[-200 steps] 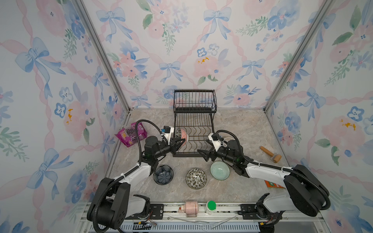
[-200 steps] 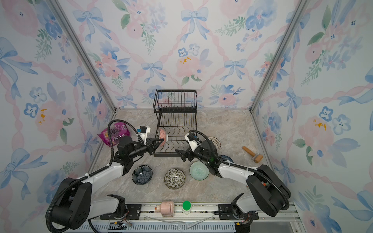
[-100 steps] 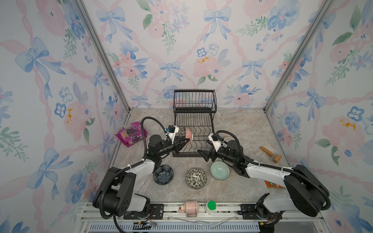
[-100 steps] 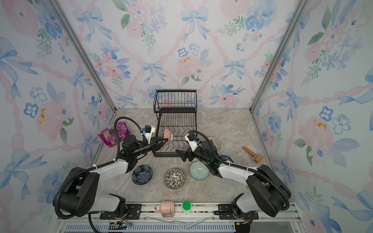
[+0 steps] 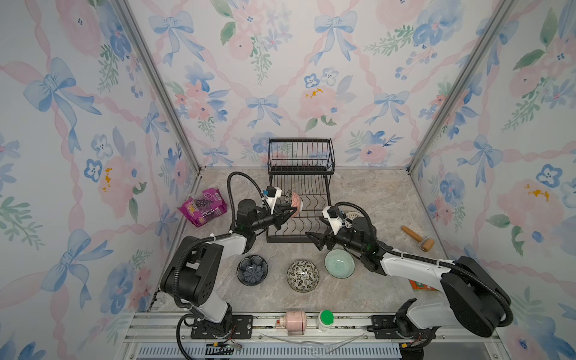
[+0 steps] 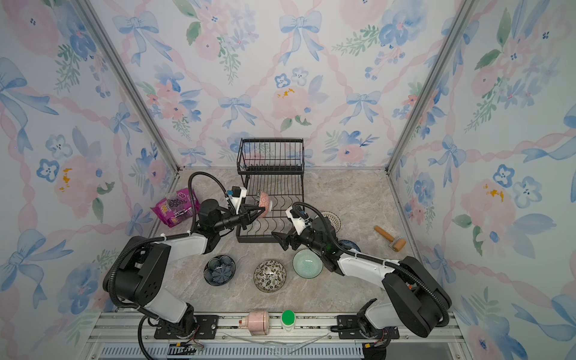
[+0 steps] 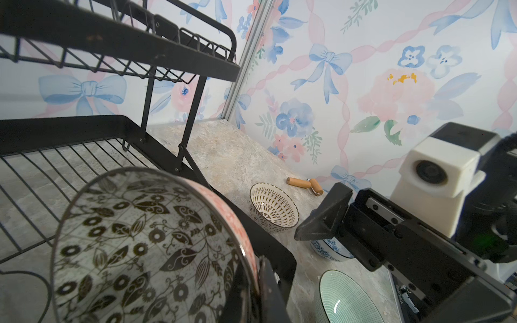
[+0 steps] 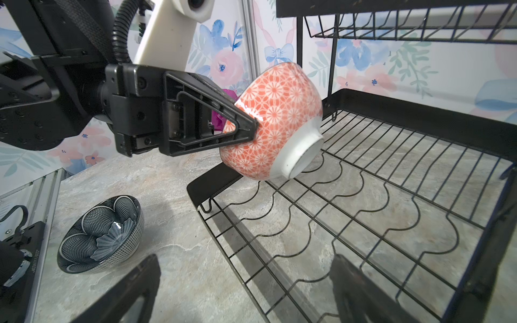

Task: Load bowls into a dish rack
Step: Place the bowl in the dish rack.

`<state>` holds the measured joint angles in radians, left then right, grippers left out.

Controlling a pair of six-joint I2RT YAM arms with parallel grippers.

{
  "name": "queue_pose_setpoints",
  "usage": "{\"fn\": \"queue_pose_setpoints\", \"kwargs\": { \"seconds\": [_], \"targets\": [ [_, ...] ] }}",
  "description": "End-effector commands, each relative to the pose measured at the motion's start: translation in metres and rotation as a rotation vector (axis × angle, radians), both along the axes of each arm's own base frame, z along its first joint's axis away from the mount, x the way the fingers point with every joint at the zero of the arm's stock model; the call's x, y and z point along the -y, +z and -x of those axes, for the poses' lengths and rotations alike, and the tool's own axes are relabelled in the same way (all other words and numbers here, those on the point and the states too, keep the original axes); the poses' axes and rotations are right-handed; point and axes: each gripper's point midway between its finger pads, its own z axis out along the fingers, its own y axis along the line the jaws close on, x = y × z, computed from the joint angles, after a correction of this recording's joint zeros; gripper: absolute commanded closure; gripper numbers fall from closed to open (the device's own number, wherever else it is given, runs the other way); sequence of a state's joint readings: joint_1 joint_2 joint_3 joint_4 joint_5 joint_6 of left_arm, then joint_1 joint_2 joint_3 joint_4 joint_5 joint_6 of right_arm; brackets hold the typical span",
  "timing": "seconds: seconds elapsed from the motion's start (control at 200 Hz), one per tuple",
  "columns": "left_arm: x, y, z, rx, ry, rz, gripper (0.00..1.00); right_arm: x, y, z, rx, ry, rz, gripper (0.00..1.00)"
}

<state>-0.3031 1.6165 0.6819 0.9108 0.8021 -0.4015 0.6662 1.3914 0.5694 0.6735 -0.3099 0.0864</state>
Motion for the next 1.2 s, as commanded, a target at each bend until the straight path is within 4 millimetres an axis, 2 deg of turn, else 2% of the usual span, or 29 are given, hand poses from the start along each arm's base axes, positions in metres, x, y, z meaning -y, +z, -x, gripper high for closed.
{"fn": "queue_pose_setpoints", "kwargs": {
  "seconds": [0.0,0.025,0.04,0.205,0.47,0.775,1.195],
  "targets": [
    [-0.004,0.013,-0.015,0.055,0.004,0.027,1.00,0.001,-0.001,-0.001,0.005,0.007,0.004,0.04],
    [-0.005,0.008,-0.016,0.039,0.003,0.025,1.00,0.001,-0.002,-0.001,0.005,0.007,0.004,0.04],
    [-0.004,0.017,-0.022,0.062,0.003,0.031,1.00,0.001,-0.002,-0.001,0.004,0.007,0.004,0.04],
    [-0.005,0.010,-0.039,0.047,0.002,0.030,1.00,-0.001,-0.006,-0.001,-0.003,0.015,0.009,0.04],
    [-0.011,-0.012,-0.065,-0.042,-0.001,0.063,1.00,-0.002,-0.007,-0.001,-0.001,0.023,0.009,0.04],
    [-0.014,-0.025,-0.078,-0.095,0.017,0.081,1.00,-0.003,-0.006,0.001,0.001,0.032,0.008,0.04],
    [-0.016,-0.026,-0.090,-0.141,0.008,0.175,1.00,-0.004,-0.006,0.002,0.005,0.042,0.012,0.04]
  ]
}}
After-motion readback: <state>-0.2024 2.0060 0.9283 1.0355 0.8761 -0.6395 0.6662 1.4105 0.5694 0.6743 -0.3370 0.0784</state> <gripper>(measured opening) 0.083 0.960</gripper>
